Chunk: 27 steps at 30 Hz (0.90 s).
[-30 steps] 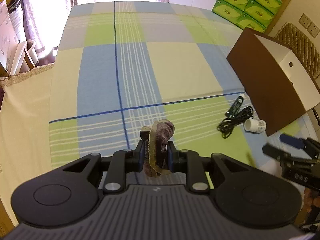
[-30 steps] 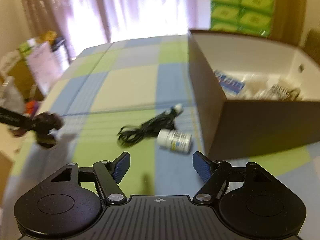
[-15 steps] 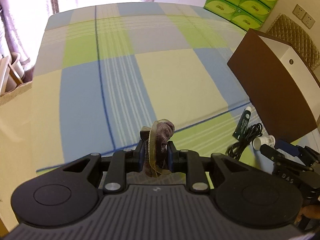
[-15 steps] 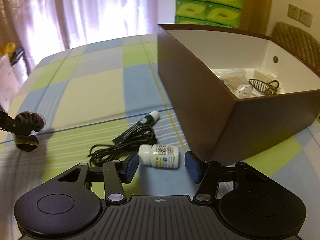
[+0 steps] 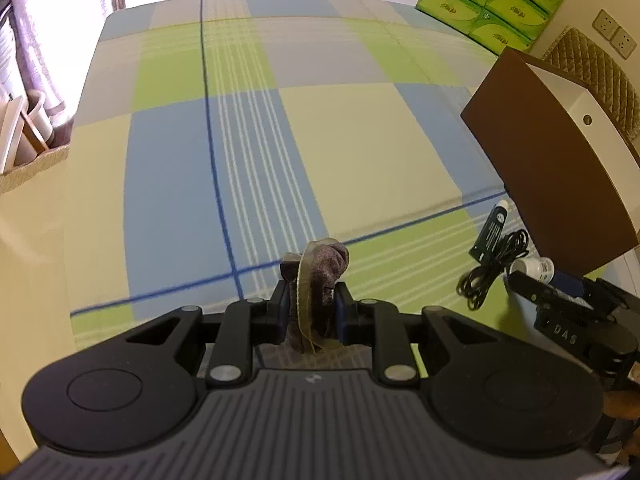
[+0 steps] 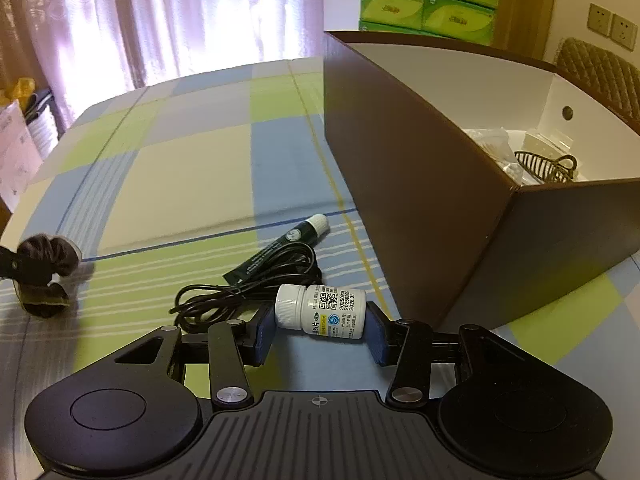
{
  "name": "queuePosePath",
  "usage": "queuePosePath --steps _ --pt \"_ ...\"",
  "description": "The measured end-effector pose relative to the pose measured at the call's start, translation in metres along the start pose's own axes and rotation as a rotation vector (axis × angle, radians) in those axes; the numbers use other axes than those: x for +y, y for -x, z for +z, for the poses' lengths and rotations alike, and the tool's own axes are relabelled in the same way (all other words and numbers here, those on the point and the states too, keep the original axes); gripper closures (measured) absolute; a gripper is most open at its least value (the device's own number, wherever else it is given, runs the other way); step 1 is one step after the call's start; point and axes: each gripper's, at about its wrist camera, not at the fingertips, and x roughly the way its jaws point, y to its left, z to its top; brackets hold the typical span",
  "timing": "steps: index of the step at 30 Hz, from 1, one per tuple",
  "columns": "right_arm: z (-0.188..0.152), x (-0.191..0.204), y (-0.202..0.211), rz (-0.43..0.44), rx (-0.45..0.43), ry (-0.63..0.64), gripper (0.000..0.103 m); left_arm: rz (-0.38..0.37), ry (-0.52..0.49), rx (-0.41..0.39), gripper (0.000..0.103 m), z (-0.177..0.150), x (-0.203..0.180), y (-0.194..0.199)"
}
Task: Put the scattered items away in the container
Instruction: 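Grasp the brown hair tie with the left tool while the right tool grasps the white pill bottle, then carry the hair tie and pill bottle toward the brown box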
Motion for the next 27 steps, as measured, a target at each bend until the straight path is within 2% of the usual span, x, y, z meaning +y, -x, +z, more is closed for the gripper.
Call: queuePosePath --steps 6,14,27 --pt "0.000 -0.001 0.017 0.061 -0.005 0.026 0.054 0.011 0.011 -0.002 0.085 -0.013 -0.005 0.010" --pt "-0.009 -0.020 0.057 0.213 -0.029 0.069 0.054 0.027 -0.005 -0.019 0.085 -0.032 -0.022 0.030" --pt "0.006 -0.081 0.109 0.307 -0.087 0.054 0.054 0.035 -0.022 -0.073 0.085 -0.051 -0.070 0.067"
